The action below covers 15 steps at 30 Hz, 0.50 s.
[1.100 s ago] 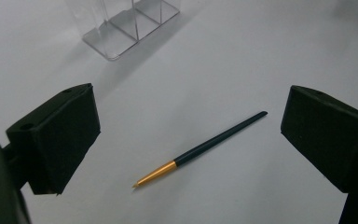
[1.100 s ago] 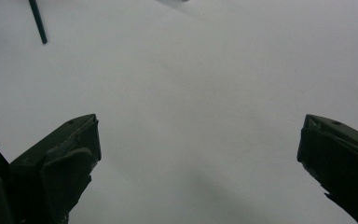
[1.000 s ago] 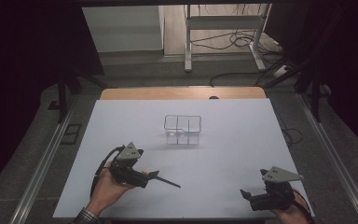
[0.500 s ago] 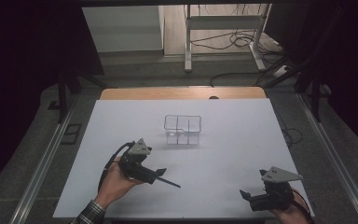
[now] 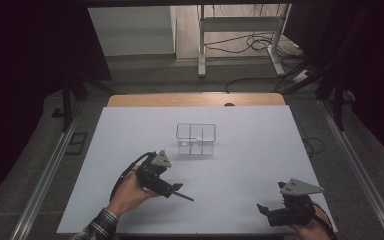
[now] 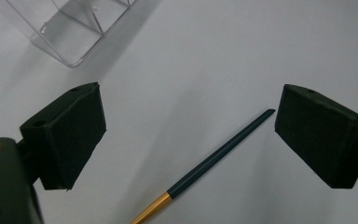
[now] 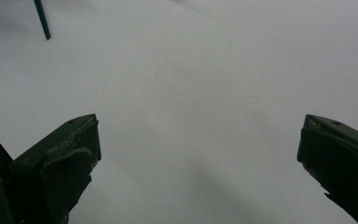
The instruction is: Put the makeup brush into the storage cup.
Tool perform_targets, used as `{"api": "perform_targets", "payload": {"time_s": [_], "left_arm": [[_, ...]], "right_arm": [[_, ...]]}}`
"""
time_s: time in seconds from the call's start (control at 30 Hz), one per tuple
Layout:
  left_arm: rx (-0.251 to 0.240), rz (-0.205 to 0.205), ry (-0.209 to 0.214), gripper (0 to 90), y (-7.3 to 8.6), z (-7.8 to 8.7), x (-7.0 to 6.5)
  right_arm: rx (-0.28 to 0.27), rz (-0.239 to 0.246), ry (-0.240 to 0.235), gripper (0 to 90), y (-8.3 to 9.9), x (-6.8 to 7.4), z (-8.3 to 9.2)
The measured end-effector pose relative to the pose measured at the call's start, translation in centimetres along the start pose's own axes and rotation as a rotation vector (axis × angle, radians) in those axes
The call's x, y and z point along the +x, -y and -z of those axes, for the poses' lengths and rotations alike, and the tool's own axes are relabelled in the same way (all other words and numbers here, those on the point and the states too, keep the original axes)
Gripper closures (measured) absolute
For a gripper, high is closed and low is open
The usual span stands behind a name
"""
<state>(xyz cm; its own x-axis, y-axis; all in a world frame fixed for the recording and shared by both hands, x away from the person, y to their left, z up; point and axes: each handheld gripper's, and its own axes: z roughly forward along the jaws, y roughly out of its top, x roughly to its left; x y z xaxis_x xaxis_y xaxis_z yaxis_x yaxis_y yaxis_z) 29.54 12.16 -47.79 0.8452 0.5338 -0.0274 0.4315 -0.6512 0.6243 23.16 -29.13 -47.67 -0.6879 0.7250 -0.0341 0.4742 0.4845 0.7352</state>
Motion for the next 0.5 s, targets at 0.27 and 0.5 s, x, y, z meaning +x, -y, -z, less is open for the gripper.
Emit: {"api": "perform_targets", "payload": {"time_s": [0.27, 0.5], "left_arm": [[0.064, -0.045, 0.006, 13.8, -0.4, -0.9, -0.1], [0.104, -0.076, 0.012, 19.4, -0.3, -1.5, -0.2]], "right_arm": [[0.003, -0.003, 0.003, 0.0, 0.0, 0.0, 0.0], [0.004, 0.0, 0.0, 0.0, 0.0, 0.0, 0.0]]}}
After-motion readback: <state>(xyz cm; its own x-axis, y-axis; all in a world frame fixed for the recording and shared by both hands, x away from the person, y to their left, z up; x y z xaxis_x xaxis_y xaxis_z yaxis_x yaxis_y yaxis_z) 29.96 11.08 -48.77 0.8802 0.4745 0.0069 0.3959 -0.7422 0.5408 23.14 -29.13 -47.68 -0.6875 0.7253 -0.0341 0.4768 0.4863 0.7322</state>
